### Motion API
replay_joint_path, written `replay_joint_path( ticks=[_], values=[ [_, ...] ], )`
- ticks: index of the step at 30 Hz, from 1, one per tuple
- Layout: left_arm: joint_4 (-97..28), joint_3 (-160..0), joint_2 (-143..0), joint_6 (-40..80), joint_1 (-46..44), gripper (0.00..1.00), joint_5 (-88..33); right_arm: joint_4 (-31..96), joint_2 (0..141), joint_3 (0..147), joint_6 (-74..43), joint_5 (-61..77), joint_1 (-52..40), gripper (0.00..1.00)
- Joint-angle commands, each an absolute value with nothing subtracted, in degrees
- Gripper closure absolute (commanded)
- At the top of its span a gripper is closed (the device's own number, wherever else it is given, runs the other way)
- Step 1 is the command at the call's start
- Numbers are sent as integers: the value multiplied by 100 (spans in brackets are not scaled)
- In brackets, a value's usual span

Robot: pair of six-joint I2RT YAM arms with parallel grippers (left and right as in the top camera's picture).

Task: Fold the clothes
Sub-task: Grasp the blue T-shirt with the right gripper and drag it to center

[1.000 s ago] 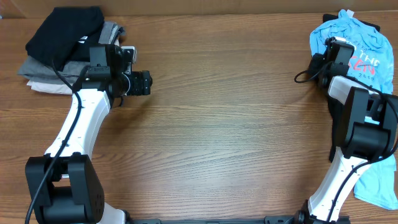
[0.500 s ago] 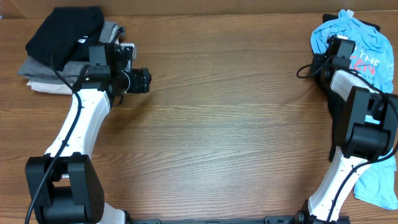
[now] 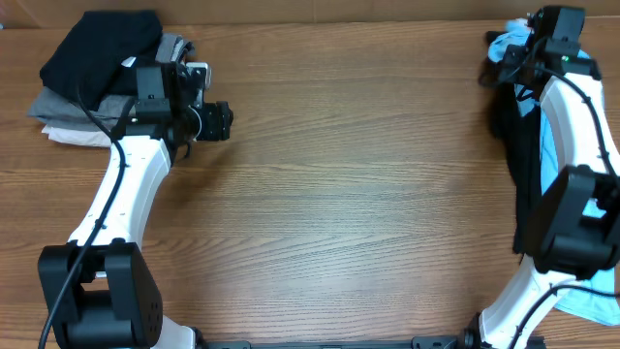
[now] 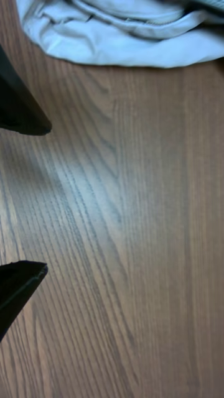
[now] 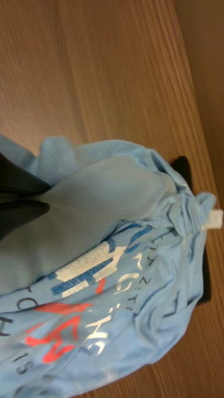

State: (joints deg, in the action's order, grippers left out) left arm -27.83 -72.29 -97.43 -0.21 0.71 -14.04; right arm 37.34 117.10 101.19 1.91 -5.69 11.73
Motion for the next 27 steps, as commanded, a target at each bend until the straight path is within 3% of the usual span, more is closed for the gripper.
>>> replay_joint_path(
  ticks=[1, 9, 17, 22, 27],
  values=[
    [-3006, -7749, -9435, -64, 40, 34, -1326, 4222, 11032, 10641, 176, 342, 930, 96],
    [-4064, -8630, -9080, -137, 40, 31, -836, 5334, 10565, 11271, 174, 639, 703, 96],
    [-4626, -9255, -9059, -176, 47, 30, -834, 6180, 10519, 11343, 480, 1922, 493, 96],
    [-5323, -10333, -9059, -174, 198, 31, -825, 6886, 10383, 11732, 648, 2283, -283, 96],
    [-5854, -11056, -9059, -172, 471, 30, -375, 7454, 10372, 12007, 644, 2263, -1719, 96]
  ],
)
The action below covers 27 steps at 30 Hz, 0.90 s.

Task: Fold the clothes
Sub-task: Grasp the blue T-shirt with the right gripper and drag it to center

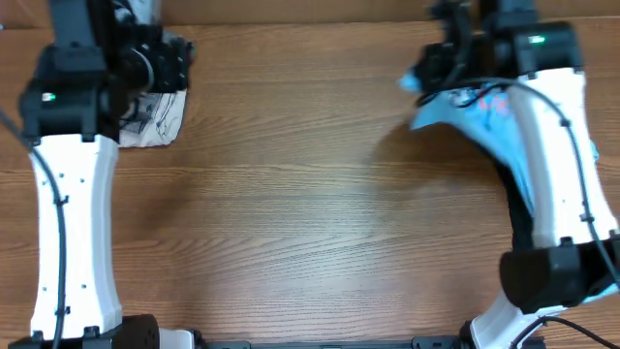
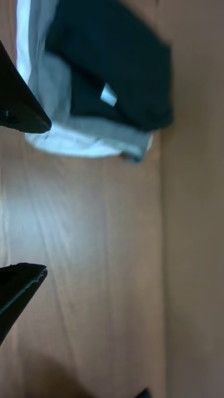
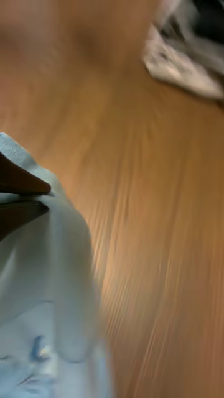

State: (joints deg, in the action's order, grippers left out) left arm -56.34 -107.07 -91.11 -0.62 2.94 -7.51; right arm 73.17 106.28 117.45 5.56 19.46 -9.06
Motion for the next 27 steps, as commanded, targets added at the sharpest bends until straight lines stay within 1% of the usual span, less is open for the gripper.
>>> replay_joint_path(
  ticks=[1, 8, 11, 17, 21, 22, 24, 25, 26, 27],
  values=[
    [-5898, -11087, -9059, -174, 526, 29, -329, 7518, 10385, 12001, 611, 2261, -2027, 96],
    [-5968, -11085, -9065, -172, 880, 27, -292, 7575, 10597, 11996, 423, 2265, -3662, 95],
    [-5972, -11085, -9065, -174, 969, 26, -248, 7535, 10777, 11996, 314, 2272, -4110, 95],
    [-5970, -11085, -9065, -176, 1061, 22, -32, 7336, 11227, 11996, 320, 2744, -5022, 92],
    [-5970, -11085, -9065, -176, 1109, 21, 174, 7297, 11467, 11996, 346, 2679, -5647, 86],
    [-5970, -11085, -9065, -176, 1129, 21, 189, 7310, 11478, 11996, 344, 2574, -5732, 83],
    [-5977, -11085, -9065, -176, 1142, 20, 191, 7365, 11463, 12001, 327, 2283, -5813, 69],
    [-5979, -11085, -9065, -176, 1142, 20, 191, 7402, 11421, 12005, 285, 2095, -5774, 58],
    [-5979, -11085, -9065, -176, 1142, 20, 191, 7437, 11367, 12005, 222, 1920, -5662, 50],
    [-5979, -11085, -9065, -176, 1142, 21, 189, 7470, 11319, 12007, 126, 1774, -5533, 46]
  ],
)
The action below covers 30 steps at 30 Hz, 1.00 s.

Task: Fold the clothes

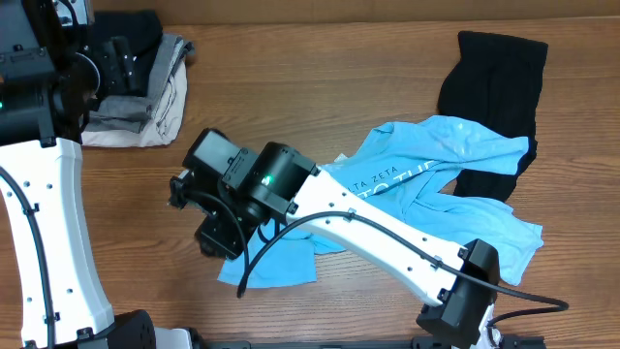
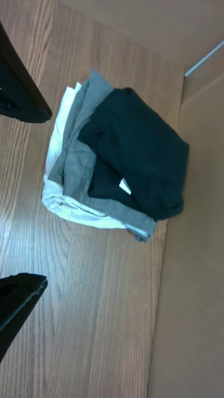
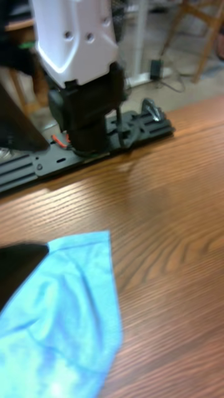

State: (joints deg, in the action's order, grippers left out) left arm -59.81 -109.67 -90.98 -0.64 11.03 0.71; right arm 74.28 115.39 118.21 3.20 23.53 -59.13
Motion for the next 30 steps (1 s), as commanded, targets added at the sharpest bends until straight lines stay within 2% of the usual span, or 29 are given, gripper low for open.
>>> replay_joint_path(
  ticks=[1, 5, 9, 11, 15, 18, 24, 30],
  values=[
    [-5979, -11085, -9065, -174, 1140, 21, 187, 7542, 11201, 12007, -10, 1525, -5190, 37],
    [-5999, -11083, -9067, -174, 1111, 20, -16, 7666, 10943, 12007, -220, 1199, -3820, 11],
    [-5999, -11072, -9159, -178, 867, 21, -580, 7669, 10995, 12007, -375, 1225, -1747, 0],
    [-6001, -11072, -9279, -180, 639, 21, -598, 7655, 11115, 12007, -370, 1302, -766, 0],
    [-5999, -11072, -9651, -307, 132, 22, -600, 7564, 11472, 12005, -311, 1496, 558, 2],
    [-5992, -11072, -10007, -303, -244, 31, -600, 7430, 11900, 12003, -239, 1573, 1280, 5],
    [-5730, -11072, -10770, -307, -989, 33, -558, 7135, 12864, 12003, -152, 1632, 2018, 6],
    [-5253, -11072, -11430, -379, -1673, 33, -561, 6523, 13474, 12003, -102, 1678, 2161, 11]
  ],
)
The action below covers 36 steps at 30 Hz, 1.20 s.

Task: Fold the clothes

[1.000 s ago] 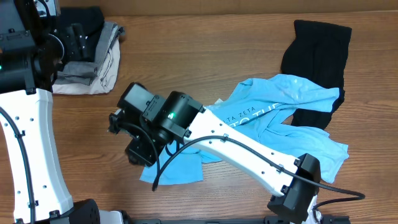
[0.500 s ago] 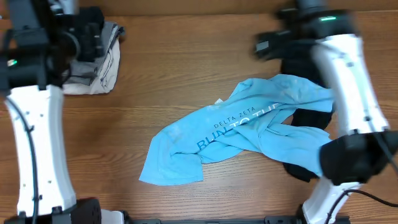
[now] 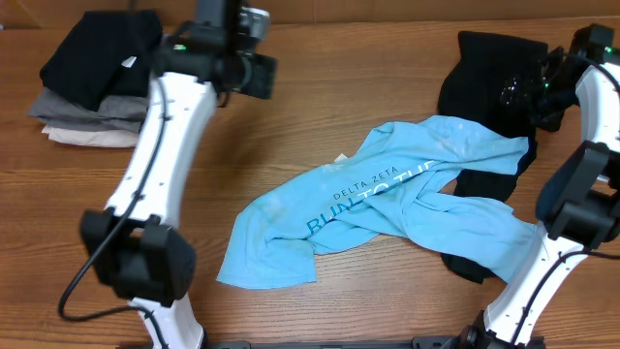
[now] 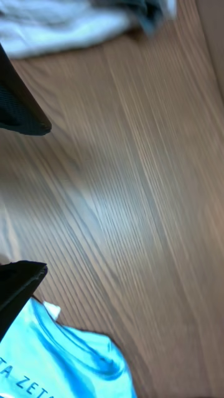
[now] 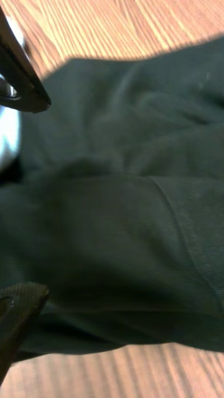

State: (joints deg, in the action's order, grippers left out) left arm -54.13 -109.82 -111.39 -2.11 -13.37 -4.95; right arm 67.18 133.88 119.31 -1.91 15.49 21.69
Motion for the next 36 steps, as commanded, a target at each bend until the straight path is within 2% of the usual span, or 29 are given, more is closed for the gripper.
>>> replay_joint_path(
  ticks=[1, 7, 15, 21, 29, 33, 36],
  values=[
    [-5148, -11072, -11561, -395, -1837, 32, -554, 6405, 13563, 12001, -60, 1667, 2147, 12],
    [-4895, -11072, -11891, -478, -2388, 31, -414, 6257, 14014, 12001, 1, 1605, 2102, 15],
    [-4580, -11072, -11987, -572, -2797, 18, -414, 6281, 14556, 12001, -91, 1155, 2484, 15],
    [-4003, -11072, -12385, -1216, -3002, 10, -410, 6132, 14671, 11998, -305, 1122, 3107, 15],
    [-3148, -11074, -13209, -1380, -3055, 0, -504, 6023, 14746, 12001, -760, 1437, 4110, 14],
    [-2620, -11074, -13618, -1549, -3138, 0, -1031, 6060, 14678, 12070, -727, 2154, 4543, 0],
    [-2381, -11074, -13756, -1608, -3264, 0, -1057, 6204, 14508, 12234, -707, 2279, 4654, 0]
  ],
)
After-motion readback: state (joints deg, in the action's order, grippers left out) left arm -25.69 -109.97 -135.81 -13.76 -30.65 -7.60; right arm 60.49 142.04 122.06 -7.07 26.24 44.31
